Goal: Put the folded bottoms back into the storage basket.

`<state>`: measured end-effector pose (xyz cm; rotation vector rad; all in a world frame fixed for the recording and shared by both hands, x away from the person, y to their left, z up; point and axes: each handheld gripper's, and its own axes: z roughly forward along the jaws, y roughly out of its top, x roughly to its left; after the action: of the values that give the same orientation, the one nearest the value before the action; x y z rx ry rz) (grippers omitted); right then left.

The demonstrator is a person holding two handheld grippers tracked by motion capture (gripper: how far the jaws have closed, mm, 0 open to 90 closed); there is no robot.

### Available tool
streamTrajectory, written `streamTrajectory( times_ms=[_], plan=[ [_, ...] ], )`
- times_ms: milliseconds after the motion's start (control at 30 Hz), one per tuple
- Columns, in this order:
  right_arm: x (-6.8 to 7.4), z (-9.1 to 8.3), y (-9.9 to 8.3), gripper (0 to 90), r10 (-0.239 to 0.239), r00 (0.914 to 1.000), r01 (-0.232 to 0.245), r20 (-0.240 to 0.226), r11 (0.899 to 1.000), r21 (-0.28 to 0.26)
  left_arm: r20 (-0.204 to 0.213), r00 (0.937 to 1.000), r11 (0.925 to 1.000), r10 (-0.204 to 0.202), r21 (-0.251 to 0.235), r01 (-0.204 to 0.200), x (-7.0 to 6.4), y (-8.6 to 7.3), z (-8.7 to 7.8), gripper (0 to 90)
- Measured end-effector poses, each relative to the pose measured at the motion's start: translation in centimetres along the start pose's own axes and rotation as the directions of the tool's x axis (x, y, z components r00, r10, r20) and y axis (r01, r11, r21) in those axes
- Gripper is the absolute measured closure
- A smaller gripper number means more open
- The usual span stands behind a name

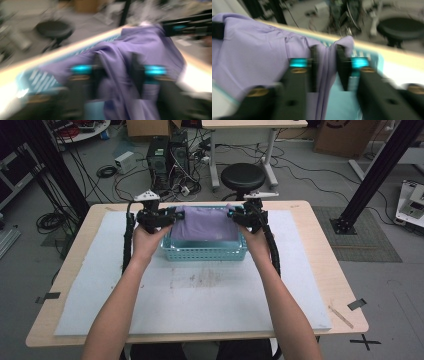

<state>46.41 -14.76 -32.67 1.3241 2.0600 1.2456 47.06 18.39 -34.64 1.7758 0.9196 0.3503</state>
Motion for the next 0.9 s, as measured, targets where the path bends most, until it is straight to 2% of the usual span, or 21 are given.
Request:
streamTrajectory(
  times_ms=[33,100,133,200,267,333,400,467,567,633,667,767,833,900],
  plan=[
    [-0.3,0.3,-0.7,60.6,0.014,0.9999,-0.014,0.002,1.0,0.021,-0.007,1.0,0.9998,0.003,0.022,-0.003,0.2,-0.7,0.0,44.2],
    [-0.8,0.0,-1.8,57.7,0.022,0.9998,-0.022,0.002,0.999,0.03,-0.037,0.9992,0.9998,0.014,0.017,-0.013,0.4,-1.9,-0.7,38.6],
    [-0.9,-0.4,-2.1,57.5,0.021,0.9998,-0.021,0.006,1.0,0.022,-0.036,0.9994,0.9999,0.005,0.011,-0.005,0.5,-2.3,-1.2,35.0],
    [-1.2,-1.8,-2.8,54.7,0.029,0.9995,-0.029,-0.012,1.0,-0.002,-0.03,0.9996,1.0,0.001,-0.003,-0.002,0.5,-2.9,-2.2,34.0],
    [-1.2,-2.3,-3.0,53.6,0.028,0.9994,-0.028,-0.019,1.0,-0.001,-0.022,0.9996,0.9997,0.015,-0.019,-0.015,0.2,-3.3,-3.2,33.9],
    [-1.0,-3.1,-3.1,51.6,0.015,0.9997,-0.015,-0.019,1.0,0.002,-0.011,0.9994,0.9987,0.033,-0.039,-0.033,-0.3,-3.7,-4.2,33.9],
    [-0.8,-4.1,-3.4,51.5,0.0,0.9995,-0.002,-0.031,0.999,-0.038,-0.005,0.9982,0.997,0.059,-0.051,-0.059,-0.8,-4.0,-5.0,33.8],
    [-0.4,-5.0,-4.1,50.7,-0.013,0.9985,0.01,-0.053,0.999,-0.049,0.0,0.9968,0.9952,0.08,-0.056,-0.08,-1.4,-4.4,-5.7,33.7],
    [-0.4,-5.5,-4.7,48.0,-0.023,0.9972,0.02,-0.072,0.998,-0.053,0.029,0.9949,0.9952,0.096,-0.023,-0.095,-2.2,-4.7,-6.4,31.6],
    [-0.4,-6.1,-5.4,47.0,-0.022,0.9952,0.017,-0.095,0.998,-0.057,0.036,0.9916,0.991,0.125,-0.054,-0.123,-3.0,-5.3,-7.1,30.2],
    [-0.5,-6.6,-6.1,45.8,-0.026,0.9935,0.02,-0.111,0.998,-0.057,0.052,0.9887,0.9882,0.14,-0.069,-0.137,-3.6,-5.8,-7.5,30.2],
    [-0.6,-7.1,-6.8,44.7,-0.035,0.9927,0.028,-0.116,0.998,-0.058,0.061,0.9867,0.987,0.151,-0.065,-0.147,-4.1,-6.3,-7.8,30.1],
    [-0.8,-7.6,-7.3,42.7,-0.038,0.9915,0.03,-0.124,0.998,-0.063,0.075,0.9861,0.9866,0.149,-0.079,-0.143,-4.7,-6.8,-8.1,30.1],
    [-0.8,-8.3,-8.1,40.2,-0.044,0.9893,0.032,-0.139,0.996,-0.089,0.092,0.983,0.9846,0.159,-0.089,-0.151,-5.3,-7.5,-8.3,30.1]
  ],
)
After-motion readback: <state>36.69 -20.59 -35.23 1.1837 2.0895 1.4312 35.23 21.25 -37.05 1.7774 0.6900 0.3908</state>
